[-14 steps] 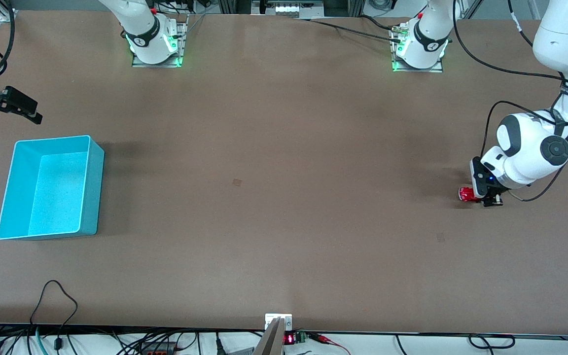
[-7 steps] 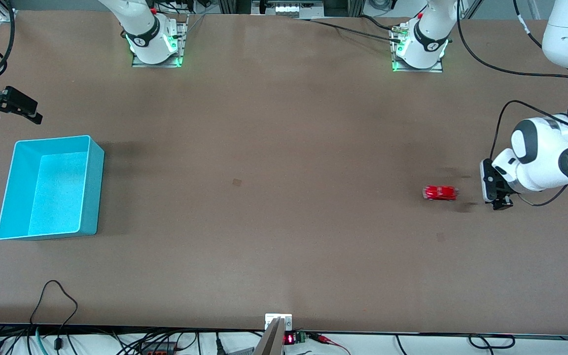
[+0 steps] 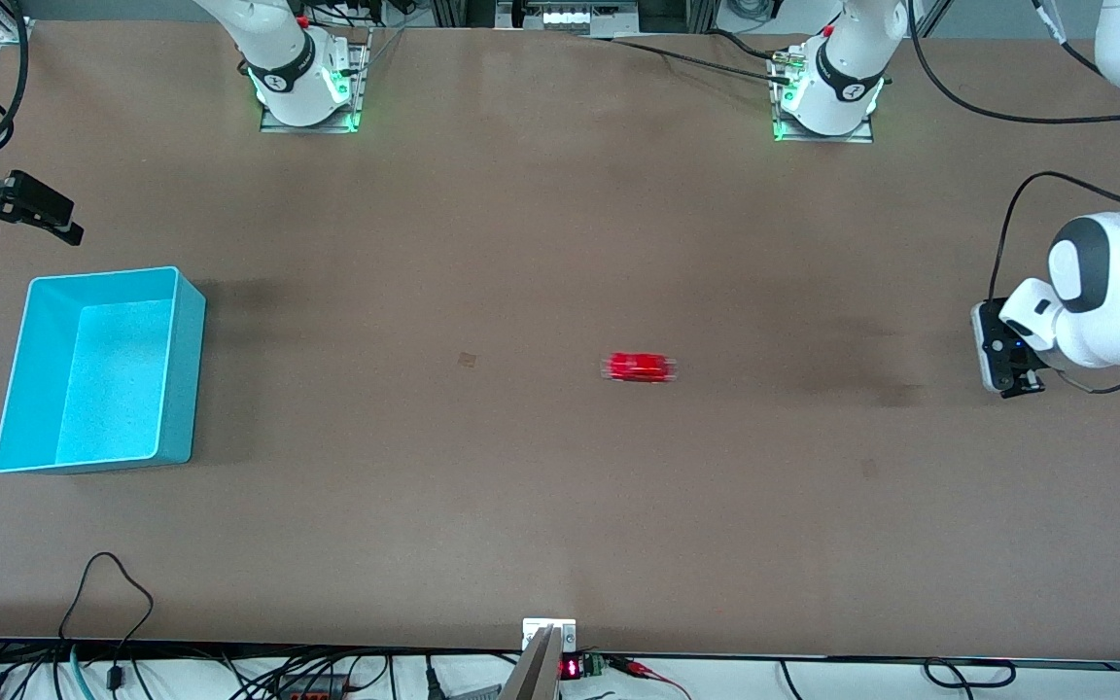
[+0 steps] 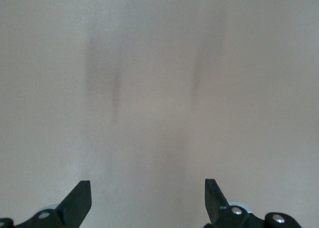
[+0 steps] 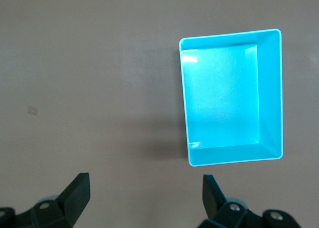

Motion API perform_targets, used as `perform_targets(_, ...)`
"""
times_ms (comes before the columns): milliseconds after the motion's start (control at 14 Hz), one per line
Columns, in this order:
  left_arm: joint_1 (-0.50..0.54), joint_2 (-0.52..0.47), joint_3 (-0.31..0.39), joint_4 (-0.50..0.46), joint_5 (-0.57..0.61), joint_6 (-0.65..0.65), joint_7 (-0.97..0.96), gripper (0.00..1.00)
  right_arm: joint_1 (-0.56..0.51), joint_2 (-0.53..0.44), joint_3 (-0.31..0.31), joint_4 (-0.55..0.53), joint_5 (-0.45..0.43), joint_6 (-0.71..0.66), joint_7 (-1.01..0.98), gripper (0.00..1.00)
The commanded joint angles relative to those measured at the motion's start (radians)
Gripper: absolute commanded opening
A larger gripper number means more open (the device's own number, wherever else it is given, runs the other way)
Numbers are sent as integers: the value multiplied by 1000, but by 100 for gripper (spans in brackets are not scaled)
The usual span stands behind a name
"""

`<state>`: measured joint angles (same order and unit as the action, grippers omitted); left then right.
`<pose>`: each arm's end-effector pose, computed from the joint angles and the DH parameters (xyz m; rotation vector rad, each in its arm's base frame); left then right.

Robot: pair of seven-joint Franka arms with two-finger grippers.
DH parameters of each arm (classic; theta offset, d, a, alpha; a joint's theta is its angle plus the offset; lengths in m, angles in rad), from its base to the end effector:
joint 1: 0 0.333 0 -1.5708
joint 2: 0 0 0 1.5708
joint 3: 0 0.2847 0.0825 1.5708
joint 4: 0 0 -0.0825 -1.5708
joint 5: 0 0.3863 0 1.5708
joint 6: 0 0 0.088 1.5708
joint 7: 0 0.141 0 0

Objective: Wind red beetle toy and store in blue box
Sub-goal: 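Withdraw the left gripper as the car rolls toward the blue box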

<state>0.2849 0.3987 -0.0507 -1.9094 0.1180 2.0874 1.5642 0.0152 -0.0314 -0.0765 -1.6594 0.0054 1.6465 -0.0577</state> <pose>0.5653 0.1443 0.2084 2.2987 -1.9319 -0.2953 0.5535 -0.0337 0.5410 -3.1348 0.0062 -0.0295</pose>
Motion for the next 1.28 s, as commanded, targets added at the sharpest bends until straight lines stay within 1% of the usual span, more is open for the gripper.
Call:
perform_targets(0,5,-37,-3,55,-3,-165,-94,100,-6,4,1,6,5,4,-10,100)
perform_targets(142,5,-50,-3,111,-3,-269,-124,100,-6,4,1,6,5,6,-10,100)
perform_targets(285,5,-75,-3,147,6,-364,-215,100,-6,4,1,6,5,4,-10,100)
perform_targets(498,5,-129,-3,150,8,-466,-352,100,-6,4,0,6,5,6,-10,100)
perform_targets(712,2,-175,-8,153,8,-538,-522,100,-6,4,0,6,5,6,-10,100)
perform_targets(854,-7,-188,-17,191,8,-599,-631,100,-6,4,0,6,5,4,-10,100)
perform_targets(997,-7,-189,-58,245,8,-660,-735,100,-6,5,0,6,7,7,-10,100)
perform_targets(1210,-6,-190,-136,352,8,-765,-915,100,-12,10,-3,6,33,9,-13,100)
